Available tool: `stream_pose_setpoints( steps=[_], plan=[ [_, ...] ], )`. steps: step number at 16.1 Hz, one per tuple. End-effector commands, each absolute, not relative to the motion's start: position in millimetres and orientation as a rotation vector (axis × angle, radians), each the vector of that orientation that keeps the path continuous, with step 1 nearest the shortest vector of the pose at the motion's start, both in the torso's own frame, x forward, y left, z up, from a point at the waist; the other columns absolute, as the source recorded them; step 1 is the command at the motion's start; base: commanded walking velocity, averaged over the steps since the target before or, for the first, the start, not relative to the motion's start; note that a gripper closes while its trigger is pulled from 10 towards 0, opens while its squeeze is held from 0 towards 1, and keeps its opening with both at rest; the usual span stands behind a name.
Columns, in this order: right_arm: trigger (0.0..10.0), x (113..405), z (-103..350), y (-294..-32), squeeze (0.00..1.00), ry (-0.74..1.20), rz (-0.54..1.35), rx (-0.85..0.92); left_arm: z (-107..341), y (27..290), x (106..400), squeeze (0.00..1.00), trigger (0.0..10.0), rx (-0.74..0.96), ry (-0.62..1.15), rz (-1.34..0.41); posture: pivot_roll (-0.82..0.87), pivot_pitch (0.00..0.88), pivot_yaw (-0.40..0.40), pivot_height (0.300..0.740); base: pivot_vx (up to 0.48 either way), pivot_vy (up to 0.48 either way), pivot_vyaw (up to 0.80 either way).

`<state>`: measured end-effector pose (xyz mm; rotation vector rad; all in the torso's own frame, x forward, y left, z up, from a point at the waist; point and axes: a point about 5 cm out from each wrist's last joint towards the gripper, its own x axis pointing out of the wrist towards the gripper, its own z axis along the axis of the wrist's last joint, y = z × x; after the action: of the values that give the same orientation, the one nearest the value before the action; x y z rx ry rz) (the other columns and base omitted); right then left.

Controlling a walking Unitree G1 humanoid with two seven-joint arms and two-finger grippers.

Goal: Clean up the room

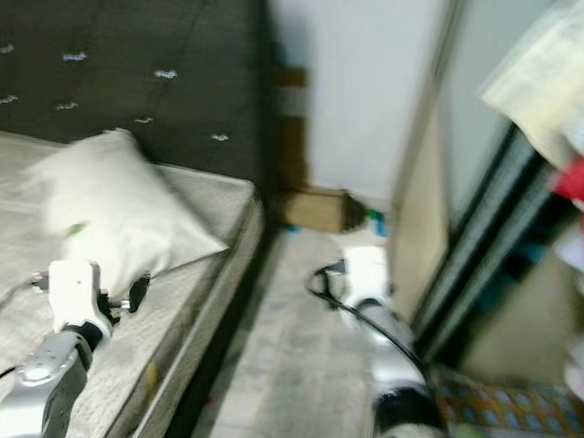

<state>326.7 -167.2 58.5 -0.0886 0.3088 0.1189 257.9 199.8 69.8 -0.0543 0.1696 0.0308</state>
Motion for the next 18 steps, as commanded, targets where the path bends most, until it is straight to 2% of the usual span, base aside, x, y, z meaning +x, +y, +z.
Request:
stream_pose_setpoints(
  steps=[1, 3, 5, 8, 12, 16, 18],
  plan=[
    [10.0, 331, 74, -160, 0.00, 0.229, 0.153, -0.050, 81, 199, 257, 0.00, 10.0, 0.006, 0.110, -0.001, -0.07, 0.000, 0.018, 0.740, 0.000, 0.000, 0.80],
    [10.0, 325, 84, -163, 0.00, 0.156, 0.183, -0.015, 95, 185, 252, 0.00, 10.0, 0.054, 0.006, -0.065, -0.08, 0.000, 0.027, 0.740, 0.000, 0.000, 0.80],
    [10.0, 324, 85, -161, 0.00, 0.152, 0.187, 0.013, 98, 181, 258, 0.00, 10.0, 0.039, -0.034, -0.057, -0.10, 0.000, 0.034, 0.740, 0.000, 0.000, 0.80],
    [10.0, 324, 89, -151, 0.00, 0.145, 0.233, -0.005, 106, 174, 270, 0.00, 10.0, 0.012, -0.066, -0.054, -0.09, 0.000, 0.032, 0.740, 0.000, 0.000, 0.80],
    [10.0, 322, 88, -154, 0.00, 0.142, 0.218, -0.019, 98, 168, 260, 0.00, 10.0, 0.003, -0.054, -0.054, -0.11, 0.000, 0.035, 0.740, 0.000, 0.000, 0.80],
    [10.0, 322, 90, -153, 0.00, 0.136, 0.223, -0.025, 97, 175, 265, 0.00, 10.0, -0.033, -0.042, 0.013, -0.11, 0.000, 0.035, 0.740, 0.000, 0.000, 0.80],
    [10.0, 319, 91, -152, 0.00, 0.118, 0.221, -0.009, 90, 187, 260, 0.00, 10.0, -0.075, 0.017, 0.127, -0.10, 0.000, 0.037, 0.740, 0.000, 0.000, 0.80]
  ],
)
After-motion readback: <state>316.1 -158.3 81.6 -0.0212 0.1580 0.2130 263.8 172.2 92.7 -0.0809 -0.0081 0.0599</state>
